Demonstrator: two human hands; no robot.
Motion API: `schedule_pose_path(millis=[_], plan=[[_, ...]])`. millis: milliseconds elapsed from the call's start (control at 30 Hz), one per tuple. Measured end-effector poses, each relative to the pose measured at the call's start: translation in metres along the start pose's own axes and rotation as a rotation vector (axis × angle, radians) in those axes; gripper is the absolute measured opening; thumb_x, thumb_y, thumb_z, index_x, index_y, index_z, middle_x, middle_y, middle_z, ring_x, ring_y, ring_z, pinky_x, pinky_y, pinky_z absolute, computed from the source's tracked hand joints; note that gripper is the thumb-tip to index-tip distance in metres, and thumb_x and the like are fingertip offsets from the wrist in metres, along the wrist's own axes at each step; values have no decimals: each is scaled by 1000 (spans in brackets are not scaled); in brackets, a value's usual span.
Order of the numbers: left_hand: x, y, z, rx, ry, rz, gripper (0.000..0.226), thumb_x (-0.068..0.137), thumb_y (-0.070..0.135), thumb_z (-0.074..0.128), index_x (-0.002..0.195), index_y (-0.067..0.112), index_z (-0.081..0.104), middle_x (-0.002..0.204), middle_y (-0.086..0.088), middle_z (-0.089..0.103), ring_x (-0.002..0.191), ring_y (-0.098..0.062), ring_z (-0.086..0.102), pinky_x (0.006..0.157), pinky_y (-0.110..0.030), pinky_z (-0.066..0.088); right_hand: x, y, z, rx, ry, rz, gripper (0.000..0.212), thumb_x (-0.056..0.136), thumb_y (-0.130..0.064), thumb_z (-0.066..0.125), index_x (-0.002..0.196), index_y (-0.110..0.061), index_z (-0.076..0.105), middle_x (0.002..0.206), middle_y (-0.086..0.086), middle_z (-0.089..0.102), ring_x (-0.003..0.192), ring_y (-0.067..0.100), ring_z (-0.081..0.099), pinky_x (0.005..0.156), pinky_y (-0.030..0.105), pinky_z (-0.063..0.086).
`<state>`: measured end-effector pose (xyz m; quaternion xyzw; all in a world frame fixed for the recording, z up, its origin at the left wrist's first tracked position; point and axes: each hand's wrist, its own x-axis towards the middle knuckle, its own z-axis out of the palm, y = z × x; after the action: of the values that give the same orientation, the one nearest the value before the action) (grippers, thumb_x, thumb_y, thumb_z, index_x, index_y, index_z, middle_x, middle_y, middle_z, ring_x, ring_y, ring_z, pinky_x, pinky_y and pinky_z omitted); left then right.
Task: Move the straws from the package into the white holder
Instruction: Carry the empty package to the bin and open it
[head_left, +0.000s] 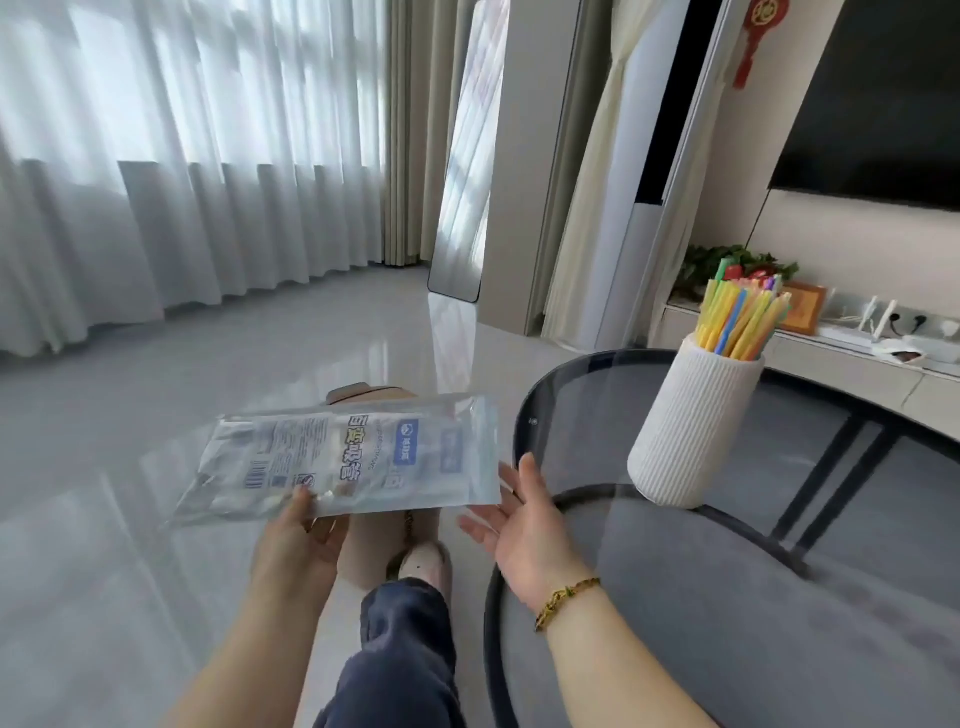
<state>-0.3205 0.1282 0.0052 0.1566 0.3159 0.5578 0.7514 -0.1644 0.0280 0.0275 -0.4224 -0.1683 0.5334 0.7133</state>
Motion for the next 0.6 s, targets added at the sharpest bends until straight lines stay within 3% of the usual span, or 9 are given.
schedule_pose_path(millis=[33,167,333,400,467,500,600], plan=[[6,0,-3,7,4,14,17,94,12,37,86,15,51,51,6,70,49,-6,66,45,-18,54,6,13,5,-46,-33,25,41,73,-44,53,102,-16,55,96,4,66,80,15,67,64,30,55],[23,-12,-13,78,15,-7,22,94,12,37,80,17,52,50,8,69,49,-3,65,46,-14,52,29,56,22,-222,9,123,5,88,-20,53,90,-15,53,91,3,64,63,8,69,51,21,55],[40,-22,-32,144,103,-45,18,92,17,43,79,18,54,47,9,67,44,-2,62,43,-14,51,60,64,23,-235,158,123,18,94,-10,40,82,-13,52,72,7,62,42,8,63,36,18,48],[51,-19,-42,144,161,-46,16,91,20,45,80,17,55,63,3,70,55,-8,64,54,-19,54,73,64,15,-264,196,136,20,94,-10,38,80,-12,51,70,7,61,38,7,61,35,17,46],[62,-16,-50,158,212,-42,12,91,21,45,86,17,55,89,-4,63,72,-14,59,72,-27,48,86,63,6,-303,239,150,19,94,-10,39,79,-12,50,71,7,60,36,6,58,33,16,45],[67,-14,-54,169,235,-41,11,91,20,45,87,18,54,93,-6,60,75,-15,56,75,-28,46,94,64,2,-328,255,166,19,94,-10,39,79,-12,50,71,7,60,38,7,57,33,16,44],[85,-15,-57,203,266,-38,13,89,15,46,81,21,52,83,-5,57,73,-16,54,66,-26,44,116,67,-5,-394,279,225,18,94,-11,40,79,-12,50,73,5,60,48,12,53,32,15,43]])
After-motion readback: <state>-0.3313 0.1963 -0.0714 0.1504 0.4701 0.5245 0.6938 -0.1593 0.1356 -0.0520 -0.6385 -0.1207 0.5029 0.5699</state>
